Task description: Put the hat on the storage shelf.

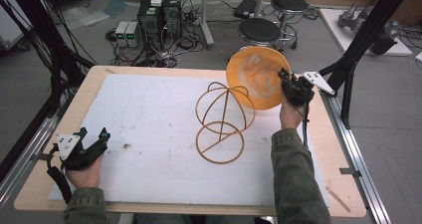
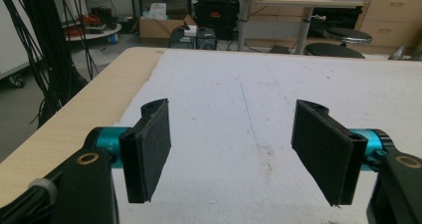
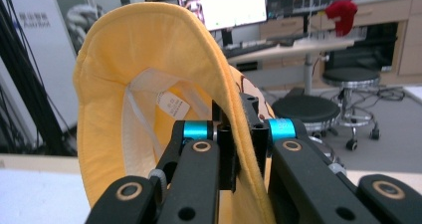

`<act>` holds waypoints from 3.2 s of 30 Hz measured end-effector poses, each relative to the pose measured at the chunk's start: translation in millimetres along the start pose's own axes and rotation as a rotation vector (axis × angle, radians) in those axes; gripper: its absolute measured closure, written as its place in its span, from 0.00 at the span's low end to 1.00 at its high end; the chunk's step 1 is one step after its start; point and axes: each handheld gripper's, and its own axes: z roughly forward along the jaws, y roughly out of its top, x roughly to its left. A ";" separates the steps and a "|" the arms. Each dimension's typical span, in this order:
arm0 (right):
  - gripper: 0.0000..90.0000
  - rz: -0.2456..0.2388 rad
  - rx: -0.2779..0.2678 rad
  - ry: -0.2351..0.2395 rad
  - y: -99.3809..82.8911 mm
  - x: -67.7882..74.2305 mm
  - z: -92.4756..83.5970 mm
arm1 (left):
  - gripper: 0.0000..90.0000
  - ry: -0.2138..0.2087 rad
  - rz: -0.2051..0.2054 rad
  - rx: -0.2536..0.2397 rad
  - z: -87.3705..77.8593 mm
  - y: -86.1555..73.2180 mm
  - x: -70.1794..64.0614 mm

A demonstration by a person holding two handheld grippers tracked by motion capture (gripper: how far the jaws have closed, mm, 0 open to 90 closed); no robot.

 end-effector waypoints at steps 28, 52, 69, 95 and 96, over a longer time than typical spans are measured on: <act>0.96 -0.121 -0.200 0.065 55.0 37.9 -26.7 | 0.35 -0.006 -0.021 -0.013 -0.1 0.4 1.1; 0.95 -0.252 -0.303 0.299 65.0 109.4 -76.1 | 0.35 -0.003 -0.030 -0.017 -0.5 0.6 1.0; 0.90 -0.359 -0.282 0.399 51.7 140.0 -106.9 | 0.36 0.003 -0.041 -0.019 -0.5 0.1 1.5; 0.87 -0.342 -0.175 0.504 -9.4 159.9 -139.5 | 0.36 0.007 -0.055 -0.018 -0.9 -0.2 3.0; 0.87 -0.342 -0.175 0.504 -9.4 159.9 -139.5 | 0.36 0.008 -0.055 -0.018 -1.0 -0.2 3.1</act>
